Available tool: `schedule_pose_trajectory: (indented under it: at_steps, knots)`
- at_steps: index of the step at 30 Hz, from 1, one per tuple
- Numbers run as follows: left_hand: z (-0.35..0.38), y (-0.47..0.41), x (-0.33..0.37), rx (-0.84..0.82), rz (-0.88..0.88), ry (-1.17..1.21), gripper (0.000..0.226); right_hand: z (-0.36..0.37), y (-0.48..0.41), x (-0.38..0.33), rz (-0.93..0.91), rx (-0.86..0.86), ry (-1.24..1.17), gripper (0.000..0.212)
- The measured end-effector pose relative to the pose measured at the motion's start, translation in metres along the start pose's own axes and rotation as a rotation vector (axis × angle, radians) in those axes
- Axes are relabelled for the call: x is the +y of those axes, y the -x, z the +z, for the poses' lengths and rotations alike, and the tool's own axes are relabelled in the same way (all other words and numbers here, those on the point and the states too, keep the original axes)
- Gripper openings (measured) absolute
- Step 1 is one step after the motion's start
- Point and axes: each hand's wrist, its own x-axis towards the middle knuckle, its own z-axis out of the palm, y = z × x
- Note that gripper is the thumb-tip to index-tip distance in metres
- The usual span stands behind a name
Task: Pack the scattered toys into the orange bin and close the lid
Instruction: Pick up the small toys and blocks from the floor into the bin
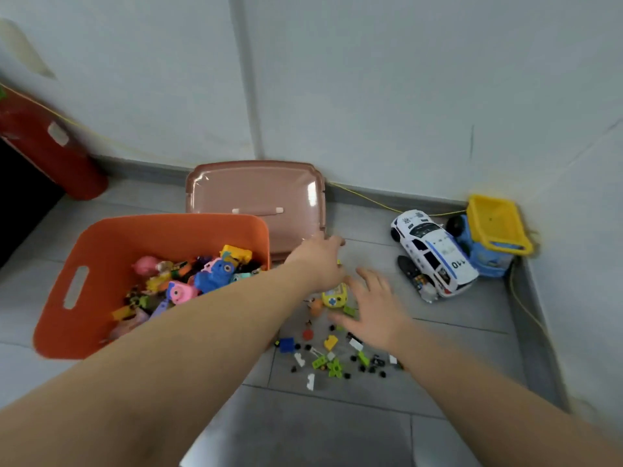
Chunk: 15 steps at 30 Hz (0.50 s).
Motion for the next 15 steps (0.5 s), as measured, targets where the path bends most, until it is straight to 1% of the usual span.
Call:
schedule_pose_trajectory:
  at_steps: [2, 6, 8, 11, 15]
  knots:
    - [0.022, -0.005, 0.007, 0.015, 0.004, 0.028, 0.062, 0.013, 0.006, 0.018, 0.020, -0.031, 0.035, 0.104]
    - [0.076, -0.006, 0.003, -0.017, -0.050, 0.028, 0.065, 0.048, 0.014, 0.051, 0.071, -0.057, 0.043, 0.101]
    - [0.099, -0.003, -0.004, -0.006, -0.094, 0.003, 0.069, 0.065, 0.017, 0.065, 0.110, -0.047, 0.055, 0.100]
    - [0.134, 0.007, -0.021, 0.019, -0.130, -0.003, 0.076, 0.088, 0.027, 0.081, 0.191, -0.030, 0.061, 0.101]
    - [0.186, 0.030, -0.045, 0.033, -0.254, 0.028, 0.092, 0.113, 0.044, 0.099, 0.328, -0.117, 0.074, 0.107]
